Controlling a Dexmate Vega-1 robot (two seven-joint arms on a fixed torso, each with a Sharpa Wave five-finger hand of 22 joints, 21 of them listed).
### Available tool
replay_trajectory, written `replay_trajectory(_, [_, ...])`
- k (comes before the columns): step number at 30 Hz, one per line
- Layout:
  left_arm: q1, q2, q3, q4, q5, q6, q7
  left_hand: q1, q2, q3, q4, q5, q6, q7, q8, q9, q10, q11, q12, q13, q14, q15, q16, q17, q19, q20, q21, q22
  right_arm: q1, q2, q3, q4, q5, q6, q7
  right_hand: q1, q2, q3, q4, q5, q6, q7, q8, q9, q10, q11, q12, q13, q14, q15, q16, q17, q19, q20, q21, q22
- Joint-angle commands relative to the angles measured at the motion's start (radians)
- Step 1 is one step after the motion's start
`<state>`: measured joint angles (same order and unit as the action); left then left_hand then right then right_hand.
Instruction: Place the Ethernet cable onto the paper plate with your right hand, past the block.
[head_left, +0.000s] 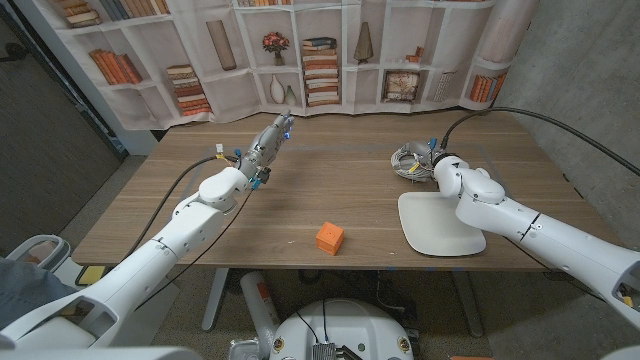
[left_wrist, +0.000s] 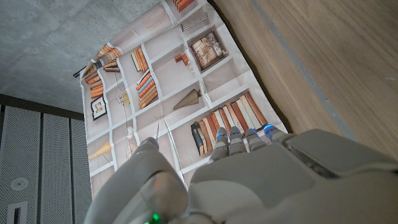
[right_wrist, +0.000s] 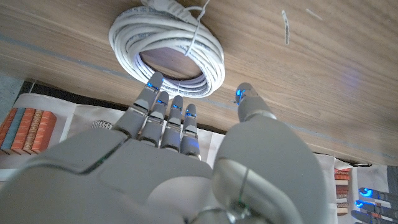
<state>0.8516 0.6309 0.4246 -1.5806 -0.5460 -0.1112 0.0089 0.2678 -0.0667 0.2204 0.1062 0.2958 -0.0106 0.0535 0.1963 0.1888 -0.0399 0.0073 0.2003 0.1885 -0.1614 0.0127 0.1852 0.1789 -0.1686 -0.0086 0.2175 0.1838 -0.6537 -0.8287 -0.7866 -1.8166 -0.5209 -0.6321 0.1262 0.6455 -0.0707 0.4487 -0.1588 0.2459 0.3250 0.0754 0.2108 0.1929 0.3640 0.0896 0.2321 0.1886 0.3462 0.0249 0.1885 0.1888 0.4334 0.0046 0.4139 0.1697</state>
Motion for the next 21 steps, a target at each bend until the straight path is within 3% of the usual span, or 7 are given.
replay_trajectory(1, [0.001, -0.001, 0.000, -0.003, 0.002, -0.001, 0.006, 0.001, 0.011, -0.005, 0.002, 0.007, 0.004, 0.006, 0.005, 0.001, 0.000, -0.004, 0.006, 0.001, 0.002, -0.001, 0.003, 0.004, -0.091, 0.000, 0.000, 0.002, 0.014, 0.011, -0.029, 0.023, -0.036, -0.020, -0.007, 0.021, 0.002, 0.007, -0.001, 0.002, 0.014, 0.000, 0.004, 0.004, 0.009, -0.003, 0.000, 0.004, 0.008, -0.005, 0.006, 0.001, 0.014, -0.008, -0.002, 0.006])
replay_trajectory(21, [-0.003, -0.001, 0.002, 0.005, 0.000, 0.000, -0.003, 0.002, 0.014, -0.009, 0.002, 0.007, 0.005, 0.005, 0.005, 0.001, 0.002, -0.004, 0.007, 0.001, 0.002, -0.001, 0.003, 0.004, -0.090, 0.002, -0.002, 0.002, 0.020, 0.034, -0.058, 0.056, -0.082, -0.043, -0.018, 0.020, 0.000, 0.001, 0.012, -0.004, 0.049, 0.000, 0.009, 0.004, 0.038, -0.018, 0.008, 0.005, 0.055, -0.029, 0.024, 0.007, 0.055, -0.037, -0.003, 0.008])
